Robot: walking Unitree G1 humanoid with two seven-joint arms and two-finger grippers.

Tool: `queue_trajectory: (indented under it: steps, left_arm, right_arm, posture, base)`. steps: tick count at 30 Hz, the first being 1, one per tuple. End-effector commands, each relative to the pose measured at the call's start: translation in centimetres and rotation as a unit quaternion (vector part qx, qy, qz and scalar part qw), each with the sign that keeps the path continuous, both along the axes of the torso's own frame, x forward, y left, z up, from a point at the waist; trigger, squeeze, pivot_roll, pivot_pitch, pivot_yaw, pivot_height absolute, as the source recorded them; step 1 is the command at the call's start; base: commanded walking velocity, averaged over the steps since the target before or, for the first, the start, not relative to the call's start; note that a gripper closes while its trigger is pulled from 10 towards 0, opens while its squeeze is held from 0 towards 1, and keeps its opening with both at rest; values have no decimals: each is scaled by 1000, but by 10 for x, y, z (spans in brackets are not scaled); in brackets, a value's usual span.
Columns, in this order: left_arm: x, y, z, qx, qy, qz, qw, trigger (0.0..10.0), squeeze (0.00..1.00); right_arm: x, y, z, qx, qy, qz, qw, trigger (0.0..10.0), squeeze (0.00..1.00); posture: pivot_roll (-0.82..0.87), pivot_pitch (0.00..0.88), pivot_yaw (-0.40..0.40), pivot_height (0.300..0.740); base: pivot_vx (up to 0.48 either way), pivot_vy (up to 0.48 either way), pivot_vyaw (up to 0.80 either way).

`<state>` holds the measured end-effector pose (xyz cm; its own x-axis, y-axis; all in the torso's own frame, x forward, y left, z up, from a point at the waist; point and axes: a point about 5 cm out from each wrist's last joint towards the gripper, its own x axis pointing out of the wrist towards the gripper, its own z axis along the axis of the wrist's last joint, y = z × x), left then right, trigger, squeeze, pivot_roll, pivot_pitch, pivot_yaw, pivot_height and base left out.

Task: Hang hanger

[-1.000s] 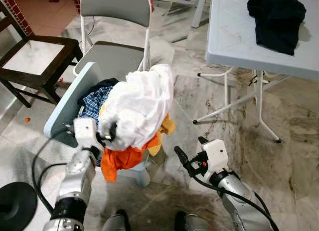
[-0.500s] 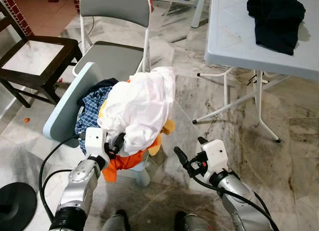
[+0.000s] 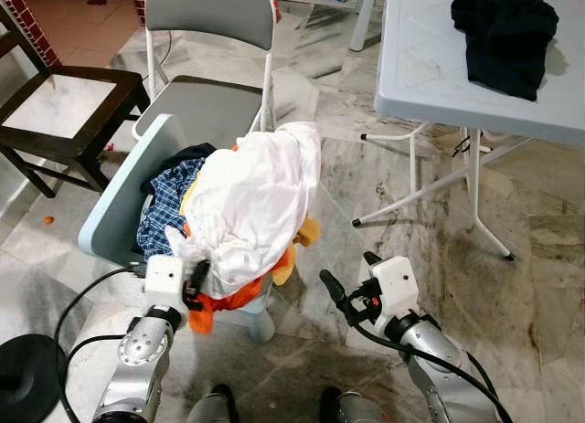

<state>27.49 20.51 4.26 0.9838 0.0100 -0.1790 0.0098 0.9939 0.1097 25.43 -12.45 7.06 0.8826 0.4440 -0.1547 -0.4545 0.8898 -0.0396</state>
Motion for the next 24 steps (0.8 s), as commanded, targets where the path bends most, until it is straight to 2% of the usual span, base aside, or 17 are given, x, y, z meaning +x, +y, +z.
queue_trajectory:
  steps: [1, 4, 6, 7, 10, 11, 13, 14, 16, 17, 19, 20, 22, 24]
  left_arm:
    - [1, 8, 6, 9, -17, 18, 1000, 0, 0]
    - [8, 13, 18, 11, -46, 32, 998, 0, 0]
    - [18, 16, 35, 18, -85, 38, 996, 0, 0]
    - [28, 16, 54, 28, -125, 37, 991, 0, 0]
    - [41, 13, 84, 35, -181, 32, 982, 0, 0]
    - [50, 12, 108, 33, -222, 30, 974, 0, 0]
    - [57, 11, 126, 32, -254, 29, 966, 0, 0]
    - [63, 10, 149, 32, -287, 27, 957, 0, 0]
    - [67, 10, 163, 32, -307, 27, 951, 0, 0]
    - [71, 11, 176, 32, -325, 27, 945, 0, 0]
    - [76, 11, 188, 33, -333, 23, 942, 0, 0]
    - [77, 11, 187, 33, -329, 20, 943, 0, 0]
    - [77, 11, 177, 36, -309, 14, 950, 0, 0]
    - [78, 11, 159, 29, -269, 19, 963, 0, 0]
  right_arm:
    - [-2, 0, -3, -2, 7, 2, 1000, 10000, 0]
    - [-1, 0, -3, -3, 7, 2, 1000, 10000, 0]
    - [-1, 0, -2, -2, 6, 2, 1000, 10000, 0]
    - [-1, 0, -2, -3, 6, 1, 1000, 10000, 0]
    - [-1, 0, -2, -3, 6, 2, 1000, 10000, 0]
    - [-1, 0, -2, -3, 5, 2, 1000, 10000, 0]
    - [0, 0, -2, -3, 5, 1, 1000, 10000, 0]
    - [1, 1, -2, -2, 4, 1, 1000, 10000, 0]
    - [2, 1, -1, -2, 3, 1, 1000, 10000, 0]
    - [3, 2, -1, -2, 2, 2, 1000, 10000, 0]
    - [3, 3, -1, -1, 1, 2, 1000, 10000, 0]
    - [4, 3, -1, 0, 1, 2, 1000, 10000, 0]
    - [3, 4, -1, 0, 0, 1, 1000, 10000, 0]
    - [3, 4, -2, 0, 1, 1, 1000, 10000, 0]
  posture:
    - [-27, 227, -24, 740]
    - [-29, 226, -23, 740]
    - [-29, 224, -23, 740]
    - [-29, 225, -24, 740]
    - [-29, 223, -23, 740]
    - [-28, 221, -21, 740]
    - [-27, 218, -20, 740]
    - [-25, 216, -19, 740]
    - [-22, 211, -17, 740]
    - [-20, 209, -15, 740]
    - [-19, 208, -14, 740]
    - [-19, 206, -11, 740]
    - [-19, 207, -8, 740]
    - [-20, 207, -9, 740]
  base:
    - [0, 0, 0]
    - [0, 0, 0]
    - [0, 0, 0]
    - [0, 0, 0]
    - [0, 0, 0]
    - [0, 0, 0]
    - [0, 0, 0]
    - [0, 0, 0]
    - [0, 0, 0]
    - [0, 0, 0]
    - [0, 0, 0]
    - [0, 0, 0]
    - [0, 0, 0]
    - [0, 0, 0]
